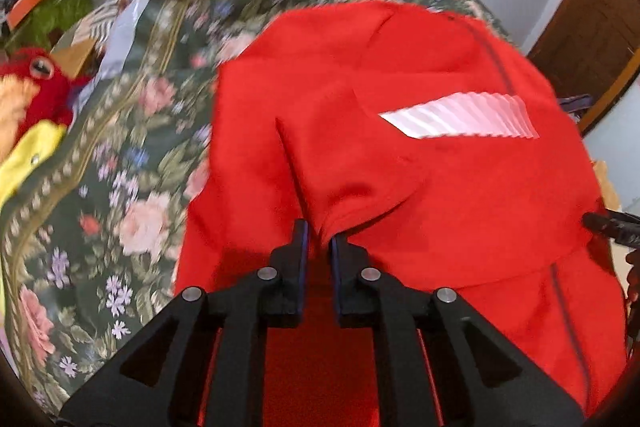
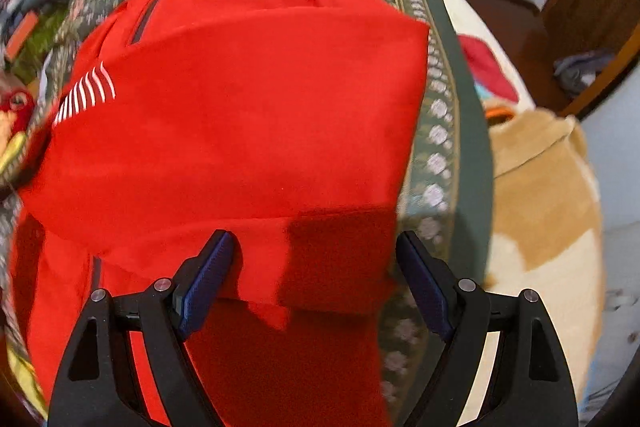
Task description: Fold large clothes
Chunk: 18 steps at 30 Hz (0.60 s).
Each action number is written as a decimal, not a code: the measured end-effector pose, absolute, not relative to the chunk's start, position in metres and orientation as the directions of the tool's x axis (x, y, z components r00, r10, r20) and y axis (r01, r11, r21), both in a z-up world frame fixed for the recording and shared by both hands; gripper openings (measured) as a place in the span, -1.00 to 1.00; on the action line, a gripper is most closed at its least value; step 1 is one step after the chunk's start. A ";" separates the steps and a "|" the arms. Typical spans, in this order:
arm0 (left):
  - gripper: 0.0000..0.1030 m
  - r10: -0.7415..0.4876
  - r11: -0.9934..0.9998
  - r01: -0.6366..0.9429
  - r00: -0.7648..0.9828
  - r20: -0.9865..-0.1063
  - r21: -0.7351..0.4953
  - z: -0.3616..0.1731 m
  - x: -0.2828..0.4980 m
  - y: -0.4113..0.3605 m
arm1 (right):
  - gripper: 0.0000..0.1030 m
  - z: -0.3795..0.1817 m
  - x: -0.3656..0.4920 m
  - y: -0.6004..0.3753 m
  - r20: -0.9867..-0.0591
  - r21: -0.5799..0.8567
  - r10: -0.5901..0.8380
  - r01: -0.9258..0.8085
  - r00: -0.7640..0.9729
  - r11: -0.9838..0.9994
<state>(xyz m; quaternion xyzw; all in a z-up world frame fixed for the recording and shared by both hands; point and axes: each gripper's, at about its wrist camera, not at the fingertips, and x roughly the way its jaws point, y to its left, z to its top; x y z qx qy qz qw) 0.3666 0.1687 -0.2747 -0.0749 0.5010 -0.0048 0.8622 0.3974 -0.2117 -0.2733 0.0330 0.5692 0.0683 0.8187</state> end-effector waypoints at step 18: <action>-0.55 0.016 0.973 -0.208 0.494 -0.869 -0.100 -0.263 0.335 0.239 | 0.72 -0.264 0.407 -0.211 -0.945 0.100 0.109 -0.045 0.307 0.994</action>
